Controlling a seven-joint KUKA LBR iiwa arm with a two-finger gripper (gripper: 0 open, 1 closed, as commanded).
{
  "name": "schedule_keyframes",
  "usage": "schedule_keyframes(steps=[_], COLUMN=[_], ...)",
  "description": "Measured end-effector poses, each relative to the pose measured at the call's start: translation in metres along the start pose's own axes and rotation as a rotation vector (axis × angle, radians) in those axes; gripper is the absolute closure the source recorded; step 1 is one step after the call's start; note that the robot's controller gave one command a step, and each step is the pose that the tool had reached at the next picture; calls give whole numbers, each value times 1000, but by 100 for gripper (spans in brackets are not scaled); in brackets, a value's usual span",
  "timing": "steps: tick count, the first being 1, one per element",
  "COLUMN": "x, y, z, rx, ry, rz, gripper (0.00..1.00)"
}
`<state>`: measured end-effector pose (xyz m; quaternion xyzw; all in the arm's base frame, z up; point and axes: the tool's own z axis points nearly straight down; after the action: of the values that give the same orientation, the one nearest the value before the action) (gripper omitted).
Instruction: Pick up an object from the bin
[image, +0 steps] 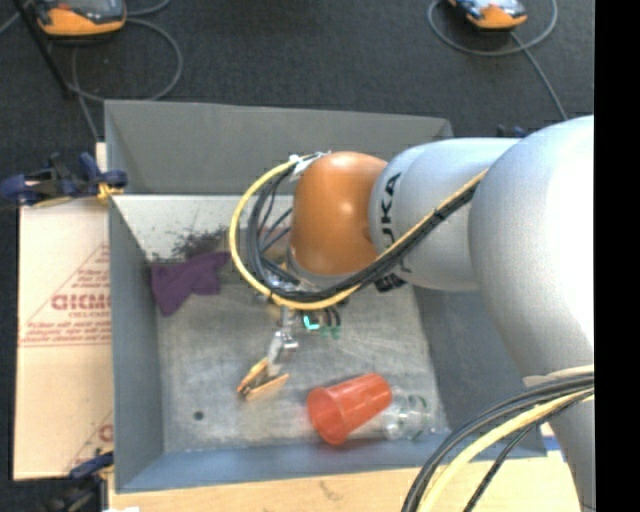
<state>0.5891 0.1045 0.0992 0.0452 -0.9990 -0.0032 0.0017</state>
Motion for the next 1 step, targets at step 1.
schedule_keyframes(steps=[1], x=[0], y=[0], z=[0], rx=[0], ry=[0], rz=[2], gripper=[100])
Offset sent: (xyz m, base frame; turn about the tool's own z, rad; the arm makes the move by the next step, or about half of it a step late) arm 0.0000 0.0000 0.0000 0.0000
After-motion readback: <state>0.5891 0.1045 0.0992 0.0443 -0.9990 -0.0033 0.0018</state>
